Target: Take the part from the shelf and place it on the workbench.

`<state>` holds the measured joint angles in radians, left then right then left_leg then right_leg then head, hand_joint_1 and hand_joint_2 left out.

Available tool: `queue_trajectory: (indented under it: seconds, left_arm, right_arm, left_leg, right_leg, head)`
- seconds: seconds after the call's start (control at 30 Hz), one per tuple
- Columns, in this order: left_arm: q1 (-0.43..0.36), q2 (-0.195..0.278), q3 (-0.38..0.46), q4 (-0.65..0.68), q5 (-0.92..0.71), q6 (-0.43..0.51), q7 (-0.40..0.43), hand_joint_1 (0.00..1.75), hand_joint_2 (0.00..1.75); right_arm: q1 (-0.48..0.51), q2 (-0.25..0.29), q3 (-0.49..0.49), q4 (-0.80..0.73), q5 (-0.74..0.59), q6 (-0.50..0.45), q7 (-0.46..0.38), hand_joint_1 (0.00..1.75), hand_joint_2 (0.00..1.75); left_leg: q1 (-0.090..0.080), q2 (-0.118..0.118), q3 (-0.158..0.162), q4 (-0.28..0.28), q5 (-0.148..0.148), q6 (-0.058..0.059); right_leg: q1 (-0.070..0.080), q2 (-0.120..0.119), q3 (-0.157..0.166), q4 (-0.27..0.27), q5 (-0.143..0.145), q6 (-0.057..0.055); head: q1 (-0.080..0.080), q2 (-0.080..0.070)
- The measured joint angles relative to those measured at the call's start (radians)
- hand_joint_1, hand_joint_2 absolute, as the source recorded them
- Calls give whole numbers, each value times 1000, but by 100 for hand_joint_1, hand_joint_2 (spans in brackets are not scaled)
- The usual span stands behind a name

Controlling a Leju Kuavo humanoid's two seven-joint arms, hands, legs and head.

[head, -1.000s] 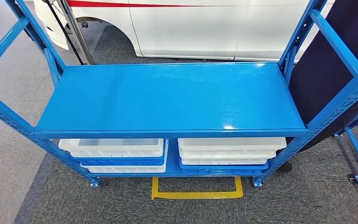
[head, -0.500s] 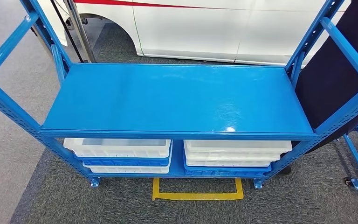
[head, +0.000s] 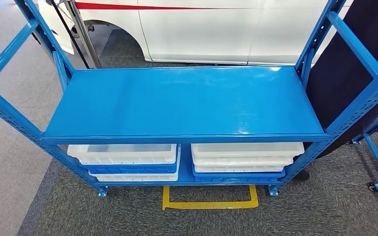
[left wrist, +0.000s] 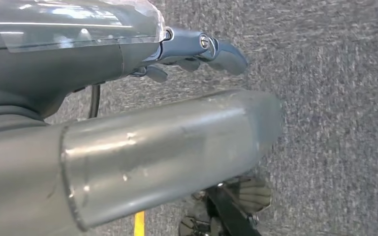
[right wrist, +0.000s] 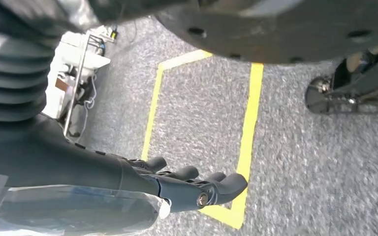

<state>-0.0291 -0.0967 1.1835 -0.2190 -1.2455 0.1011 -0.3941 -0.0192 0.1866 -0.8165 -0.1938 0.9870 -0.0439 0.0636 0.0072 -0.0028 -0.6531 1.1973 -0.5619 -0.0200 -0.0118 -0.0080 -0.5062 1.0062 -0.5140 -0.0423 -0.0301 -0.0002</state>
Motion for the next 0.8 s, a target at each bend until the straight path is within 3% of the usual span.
queue_trajectory:
  seconds: [0.03, 0.07, 0.1, 0.13, 0.2, 0.23, 0.27, 0.33, 0.4, 0.47, 0.6, 0.8]
  left_arm:
    - [1, 0, 0, 0, 0, 0, 0, 0, 0]
    - [1, 0, 0, 0, 0, 0, 0, 0, 0]
    - [2, 1, 1, 0, 0, 0, 0, 0, 0]
    - [2, 1, 1, 0, 0, 2, 0, 0, 0]
    - [2, 1, 2, 0, 1, 8, 1, 0, 0]
    - [1, -1, 4, 0, 1, 12, 2, 0, 0]
    - [1, -2, 5, 0, 0, 18, 4, 0, 0]
    - [0, -4, 9, 0, -1, 29, 11, 0, 87]
    - [1, -4, 12, 0, -3, 39, 18, 0, 175]
    - [-1, -4, 15, 0, -6, 47, 23, 0, 175]
    - [-5, -4, 20, 0, -10, 51, 34, 0, 175]
    - [1, -1, -29, -3, 63, 32, 66, 0, 175]
  right_arm:
    - [0, -1, 0, -1, 0, 0, 0, 0, 175]
    - [0, -2, -1, -2, 0, -1, 0, 0, 175]
    - [-1, -2, -2, -3, -1, -1, -1, 0, 175]
    - [-2, -3, -3, -5, -2, -4, -3, 0, 131]
    - [-3, -4, -7, -7, -6, -13, -14, 0, 44]
    - [-4, -4, -10, -8, -8, -21, -19, 0, 0]
    - [-3, -4, -12, -8, -8, -28, -22, 0, 0]
    - [-3, -4, -18, -8, -7, -39, -24, 0, 0]
    - [-3, -3, -21, -8, -5, -43, -24, 0, 0]
    - [-3, -2, -24, -8, -4, -45, -23, 0, 0]
    - [-4, 0, -25, -8, -2, -46, -15, 0, 175]
    - [1, -4, 4, -10, -47, -40, 0, 0, 175]
  left_leg:
    - [3, 0, -24, 61, -25, -5]
    - [6, 0, -35, 96, -31, -9]
    - [11, 0, -29, 92, -16, -15]
    - [17, 1, -4, 49, 17, -23]
    - [29, 1, 64, -88, 79, -47]
    - [32, 2, 87, -137, 91, -45]
    - [32, 1, 98, -163, 91, -39]
    - [28, 1, 100, -168, 83, -17]
    - [24, 1, 99, -168, 82, -16]
    - [20, 1, 99, -168, 81, -14]
    - [16, 1, 100, -168, 80, -9]
    - [15, 1, 100, -168, 81, -5]
  right_leg:
    - [0, -1, -1, 0, 0, 0]
    - [0, -1, -1, 1, 0, 0]
    - [-1, -2, 0, 2, 0, 0]
    - [-3, -1, 3, 4, -2, 1]
    - [-3, 1, 3, 17, -12, 7]
    - [1, 2, -1, 25, -16, 12]
    - [5, 3, -6, 32, -20, 16]
    - [9, 4, -11, 36, -21, 19]
    - [7, 4, -11, 34, -21, 20]
    - [4, 4, -10, 32, -21, 23]
    - [0, 4, -10, 31, -20, 31]
    - [-1, 4, -10, 30, -19, 35]
  head:
    - [0, 0]
    - [0, 0]
    - [0, 0]
    - [0, 0]
    - [-1, 0]
    - [-1, 0]
    - [-1, 0]
    - [-1, 0]
    - [-1, 0]
    - [-1, 0]
    - [-1, 0]
    - [-1, 0]
